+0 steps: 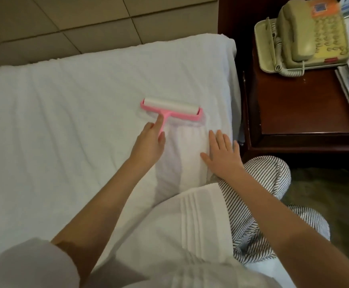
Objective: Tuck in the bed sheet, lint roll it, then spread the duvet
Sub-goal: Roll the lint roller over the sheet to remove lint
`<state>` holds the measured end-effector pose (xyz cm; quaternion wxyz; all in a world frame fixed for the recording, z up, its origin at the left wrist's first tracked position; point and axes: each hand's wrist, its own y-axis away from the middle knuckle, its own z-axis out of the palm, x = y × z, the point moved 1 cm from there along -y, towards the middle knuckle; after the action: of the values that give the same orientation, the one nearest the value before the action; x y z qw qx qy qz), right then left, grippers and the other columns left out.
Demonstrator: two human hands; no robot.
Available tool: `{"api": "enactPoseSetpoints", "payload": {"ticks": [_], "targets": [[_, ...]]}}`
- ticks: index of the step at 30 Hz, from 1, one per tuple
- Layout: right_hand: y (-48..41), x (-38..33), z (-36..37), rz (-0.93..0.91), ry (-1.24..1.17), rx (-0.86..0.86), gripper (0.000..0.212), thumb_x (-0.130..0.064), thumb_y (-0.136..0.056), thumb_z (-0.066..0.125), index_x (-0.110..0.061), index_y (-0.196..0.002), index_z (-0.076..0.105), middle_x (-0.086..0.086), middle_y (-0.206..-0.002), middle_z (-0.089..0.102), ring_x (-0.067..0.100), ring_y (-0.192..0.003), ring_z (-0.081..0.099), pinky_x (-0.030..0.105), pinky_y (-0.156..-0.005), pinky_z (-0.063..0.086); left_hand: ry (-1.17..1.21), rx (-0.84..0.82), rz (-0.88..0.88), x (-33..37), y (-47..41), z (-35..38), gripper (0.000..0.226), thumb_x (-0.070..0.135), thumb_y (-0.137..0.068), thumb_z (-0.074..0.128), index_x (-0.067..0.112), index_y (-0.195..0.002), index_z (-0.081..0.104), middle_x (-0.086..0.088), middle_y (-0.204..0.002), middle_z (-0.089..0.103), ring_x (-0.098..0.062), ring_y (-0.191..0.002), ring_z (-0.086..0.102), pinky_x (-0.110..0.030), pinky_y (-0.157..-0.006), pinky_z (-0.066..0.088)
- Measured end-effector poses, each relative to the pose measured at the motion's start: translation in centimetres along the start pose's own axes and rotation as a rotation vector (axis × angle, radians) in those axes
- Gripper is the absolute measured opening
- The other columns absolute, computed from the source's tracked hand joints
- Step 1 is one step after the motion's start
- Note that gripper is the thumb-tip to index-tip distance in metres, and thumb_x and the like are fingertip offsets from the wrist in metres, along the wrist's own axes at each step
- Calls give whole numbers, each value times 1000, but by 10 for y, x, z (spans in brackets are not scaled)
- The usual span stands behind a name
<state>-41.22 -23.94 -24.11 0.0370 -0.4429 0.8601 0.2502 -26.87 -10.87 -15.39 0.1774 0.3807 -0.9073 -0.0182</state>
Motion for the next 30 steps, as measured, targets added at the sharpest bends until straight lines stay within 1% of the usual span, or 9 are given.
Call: {"api": "enactPoseSetpoints", "payload": {"ticks": [5, 8, 10, 13, 18, 23, 26, 28, 30], "targets": [[36, -3, -11, -100, -2, -158, 72, -49, -99, 27, -15, -149, -13, 6, -157, -15, 23, -145, -9, 43, -116, -2, -2, -110, -137, 0, 107, -9, 62, 14, -97, 41, 22, -151, 11, -10, -94, 44, -28, -72, 51, -33, -64, 38], [61, -14, -1, -65, -75, -234, 74, -48, -99, 27, -16, -148, -16, 5, -156, -21, 22, -144, -15, 43, -115, -6, -20, -188, -172, -2, 165, -15, 61, 12, -96, 43, 18, -150, 16, -8, -91, 44, -24, -65, 45, -31, -60, 34], [71, -21, 10, -26, -98, -234, 75, -48, -99, 27, -14, -148, -18, 4, -155, -23, 22, -144, -17, 44, -115, -6, -71, -205, -185, -4, 163, -17, 59, 14, -96, 42, 19, -150, 18, -14, -95, 48, -31, -72, 52, -35, -63, 37], [74, -34, 26, 26, -113, -147, 75, -45, -99, 27, -9, -147, -18, 8, -155, -22, 27, -143, -18, 46, -115, -6, -168, -163, -166, -8, 113, -12, 57, 16, -97, 39, 19, -150, 18, -21, -107, 49, -41, -91, 56, -42, -77, 42], [75, -40, 53, 89, -212, 93, 67, -38, -101, 30, -9, -150, -6, 6, -158, -9, 26, -145, -7, 46, -115, -4, -41, 4, -57, -3, 33, 13, 58, 15, -98, 37, 16, -151, 13, -24, -115, 47, -39, -99, 54, -40, -81, 41], [101, -40, 89, 244, -509, 577, 51, -29, -97, 40, -5, -142, 33, 13, -145, 35, 28, -134, 31, 45, -109, 28, 61, 21, -3, -29, 133, 38, 60, 14, -98, 39, 17, -151, 10, -20, -116, 45, -40, -90, 54, -39, -73, 39], [104, -45, 85, 474, -560, 580, 40, -28, -95, 48, -6, -127, 44, 15, -129, 43, 30, -121, 40, 42, -99, 34, 77, 0, 22, -47, 204, 40, 61, 14, -97, 42, 18, -150, 12, -14, -108, 46, -33, -72, 53, -32, -60, 33], [101, -45, 75, 491, -439, 501, 25, -30, -96, 43, -8, -107, 52, 11, -111, 52, 29, -106, 47, 42, -92, 35, 93, 7, 38, -49, 215, 39, 61, 14, -96, 45, 16, -149, 15, -15, -105, 48, -32, -68, 53, -30, -58, 33], [98, -43, 70, 448, -336, 472, 20, -23, -97, 37, -10, -88, 50, 9, -90, 55, 28, -89, 49, 41, -87, 35, 84, 27, 20, -44, 202, 38, 60, 15, -97, 43, 17, -150, 14, -15, -108, 47, -36, -75, 55, -31, -60, 32]]}}
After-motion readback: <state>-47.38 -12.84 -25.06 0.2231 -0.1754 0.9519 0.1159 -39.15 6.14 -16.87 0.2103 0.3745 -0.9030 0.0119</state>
